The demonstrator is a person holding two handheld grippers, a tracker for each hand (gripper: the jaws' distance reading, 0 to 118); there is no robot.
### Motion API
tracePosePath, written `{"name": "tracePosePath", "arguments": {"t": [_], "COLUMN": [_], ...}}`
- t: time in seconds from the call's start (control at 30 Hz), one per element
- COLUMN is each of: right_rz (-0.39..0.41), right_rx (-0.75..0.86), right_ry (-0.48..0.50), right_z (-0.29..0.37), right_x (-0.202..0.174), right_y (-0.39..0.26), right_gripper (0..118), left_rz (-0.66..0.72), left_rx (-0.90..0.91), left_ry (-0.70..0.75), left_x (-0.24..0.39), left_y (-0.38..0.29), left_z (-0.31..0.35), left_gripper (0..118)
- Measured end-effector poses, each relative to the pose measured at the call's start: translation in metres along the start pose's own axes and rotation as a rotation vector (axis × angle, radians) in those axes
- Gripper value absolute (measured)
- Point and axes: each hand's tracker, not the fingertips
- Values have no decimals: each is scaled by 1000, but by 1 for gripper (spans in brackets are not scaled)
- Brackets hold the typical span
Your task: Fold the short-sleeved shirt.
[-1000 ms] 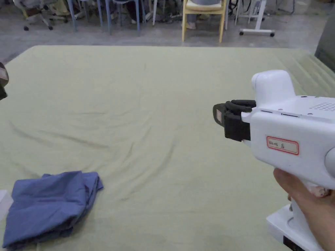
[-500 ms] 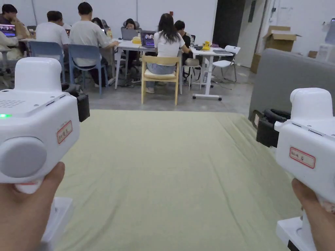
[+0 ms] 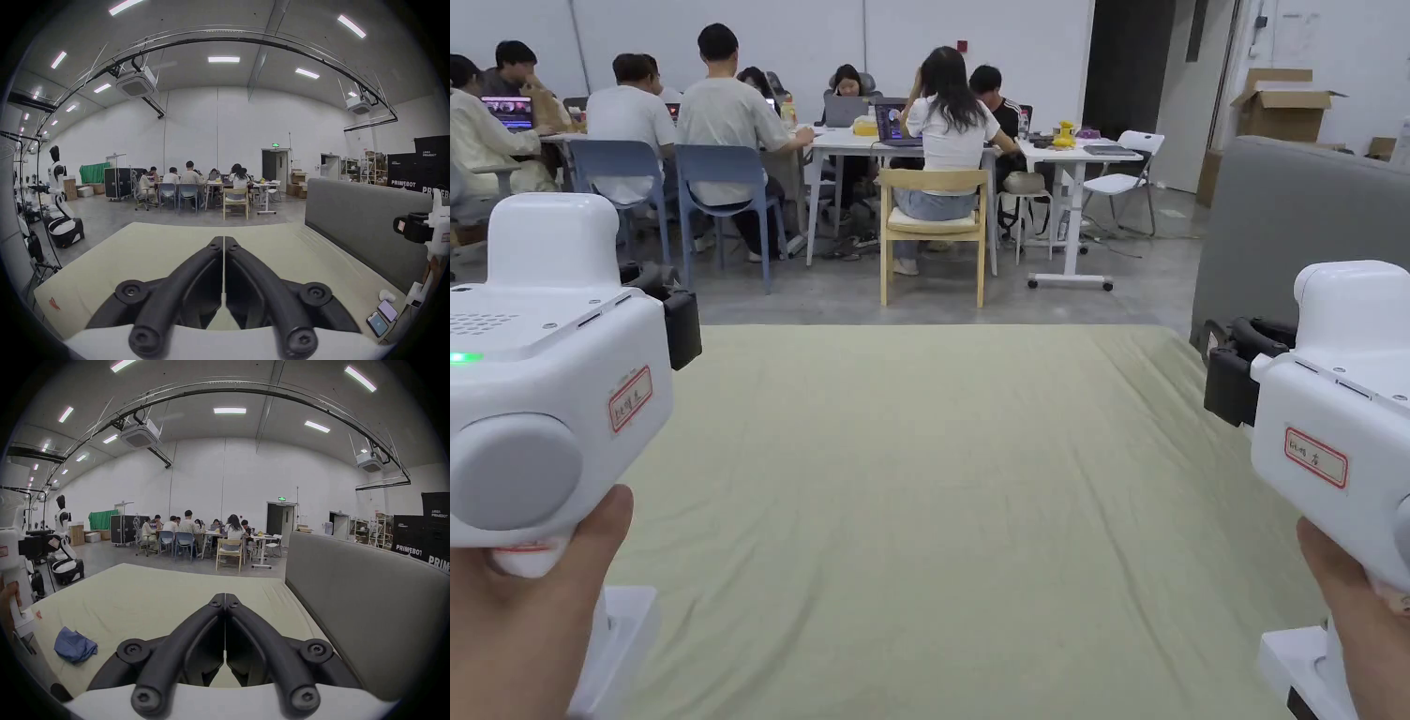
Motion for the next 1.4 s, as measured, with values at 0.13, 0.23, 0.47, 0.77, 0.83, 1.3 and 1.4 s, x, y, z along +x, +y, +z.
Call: {"name": "tracePosePath", "arguments": {"t": [0.13,0.23,0.47,0.77,0.83,1.3,1.4], "right_rz": [-19,-3,-14,-30,-28,-8,-4], "right_rx": [-48,1,-14,-2,-2,-11,-9], "right_ry": [0,-58,-74,-80,-77,-77,-69], "right_z": [-12,-8,-8,-6,-7,-8,-7], "right_x": [-2,-11,-3,-4,-5,-9,-10], "right_y": [1,-1,-3,-1,-1,-5,-5], "right_gripper": [118,118,118,118,118,118,118], "left_rz": [-13,-58,-57,14,15,14,19], "left_rx": [-54,-3,-9,-12,-15,-9,-4], "left_ry": [-9,21,36,42,47,70,71], "left_x": [-4,-1,-9,-17,-19,-23,-24], "left_y": [-5,-10,-10,-13,-14,-16,-15], "left_z": [-3,8,7,11,11,15,16], "left_gripper": [118,118,118,118,118,118,118]}}
